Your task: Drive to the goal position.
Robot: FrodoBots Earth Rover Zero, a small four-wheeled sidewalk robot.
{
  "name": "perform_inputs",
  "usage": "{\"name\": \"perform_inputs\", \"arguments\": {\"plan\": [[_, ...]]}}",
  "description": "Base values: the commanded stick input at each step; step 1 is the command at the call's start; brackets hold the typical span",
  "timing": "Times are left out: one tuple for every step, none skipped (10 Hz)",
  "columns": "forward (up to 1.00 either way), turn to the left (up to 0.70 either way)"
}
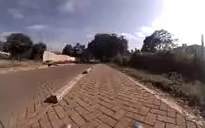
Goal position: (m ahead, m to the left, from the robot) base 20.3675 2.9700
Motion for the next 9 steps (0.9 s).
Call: {"name": "perform_inputs", "arguments": {"plan": [[0.7, 0.0], [0.7, 0.0], [0.7, 0.0], [0.7, 0.0], [0.7, 0.0], [0.7, 0.0], [0.7, 0.0], [0.7, 0.0], [0.7, 0.0]]}}
